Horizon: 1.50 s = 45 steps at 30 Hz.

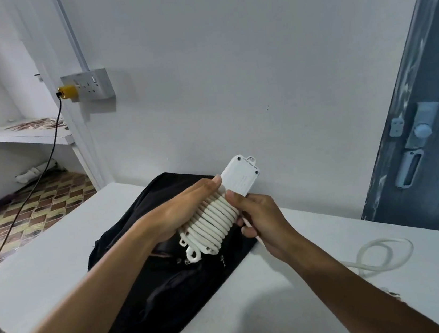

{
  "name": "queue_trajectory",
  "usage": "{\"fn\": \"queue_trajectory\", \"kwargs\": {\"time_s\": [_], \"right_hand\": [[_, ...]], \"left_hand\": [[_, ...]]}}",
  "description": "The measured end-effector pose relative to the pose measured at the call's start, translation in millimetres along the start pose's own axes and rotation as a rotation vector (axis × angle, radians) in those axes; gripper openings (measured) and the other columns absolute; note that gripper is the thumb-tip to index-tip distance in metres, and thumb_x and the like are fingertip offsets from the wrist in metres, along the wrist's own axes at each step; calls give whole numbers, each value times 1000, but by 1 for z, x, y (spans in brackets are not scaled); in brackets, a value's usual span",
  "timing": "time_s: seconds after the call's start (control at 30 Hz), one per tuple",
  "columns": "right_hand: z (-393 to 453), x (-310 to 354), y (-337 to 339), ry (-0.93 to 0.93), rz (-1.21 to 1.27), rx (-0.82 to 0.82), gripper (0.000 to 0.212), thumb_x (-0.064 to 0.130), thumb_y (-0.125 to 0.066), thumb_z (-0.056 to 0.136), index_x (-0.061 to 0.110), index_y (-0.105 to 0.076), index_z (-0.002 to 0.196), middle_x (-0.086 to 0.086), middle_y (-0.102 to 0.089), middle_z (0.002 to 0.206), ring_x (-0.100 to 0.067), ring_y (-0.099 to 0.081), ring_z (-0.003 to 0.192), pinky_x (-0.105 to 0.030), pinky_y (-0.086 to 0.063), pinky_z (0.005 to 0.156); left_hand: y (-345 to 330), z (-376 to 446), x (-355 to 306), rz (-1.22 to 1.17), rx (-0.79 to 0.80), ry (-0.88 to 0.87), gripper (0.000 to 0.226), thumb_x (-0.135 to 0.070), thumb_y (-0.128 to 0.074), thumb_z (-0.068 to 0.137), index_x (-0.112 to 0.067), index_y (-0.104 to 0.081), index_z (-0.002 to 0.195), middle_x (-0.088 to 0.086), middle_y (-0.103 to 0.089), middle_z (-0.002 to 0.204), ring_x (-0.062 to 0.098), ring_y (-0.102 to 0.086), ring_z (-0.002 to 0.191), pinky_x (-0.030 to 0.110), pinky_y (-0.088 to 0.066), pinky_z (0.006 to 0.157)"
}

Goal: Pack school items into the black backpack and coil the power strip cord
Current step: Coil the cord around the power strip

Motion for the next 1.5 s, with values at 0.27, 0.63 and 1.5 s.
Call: {"fn": "queue_trajectory", "kwargs": {"time_s": [0.27, 0.63, 1.5], "right_hand": [[-10, 21, -3, 71, -62, -111, 23, 37, -71, 82, 19, -64, 71, 14, -48, 46, -2, -44, 44, -13, -31, 40], [-34, 20, 20, 12, -1126, 200, 27, 23, -61, 86, 35, -61, 110, 10, -61, 83, -17, -63, 79, -32, -52, 77], [-13, 67, 9, 125, 164, 250, 5, 10, -69, 70, 11, -73, 68, -7, -69, 72, -14, -65, 66, -23, -50, 57]], "left_hand": [[3, 4, -5, -19, -207, -112, 54, -60, -52, 85, -10, -65, 99, 12, -70, 87, 17, -63, 75, 37, -51, 71], [45, 1, -9, 882, -592, -157, 64, -75, -32, 82, -26, -54, 117, -1, -68, 82, 20, -64, 72, 39, -54, 63], [-21, -38, -67, 40, -233, -520, 78, -81, -43, 76, -11, -59, 106, 17, -65, 92, 32, -64, 85, 47, -50, 73]]}}
Point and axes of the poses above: each hand's wrist, its own z-axis towards the middle knuckle, its own y-axis out of the back of the hand, x = y × z, the point moved 7 cm from there along z, towards the middle knuckle
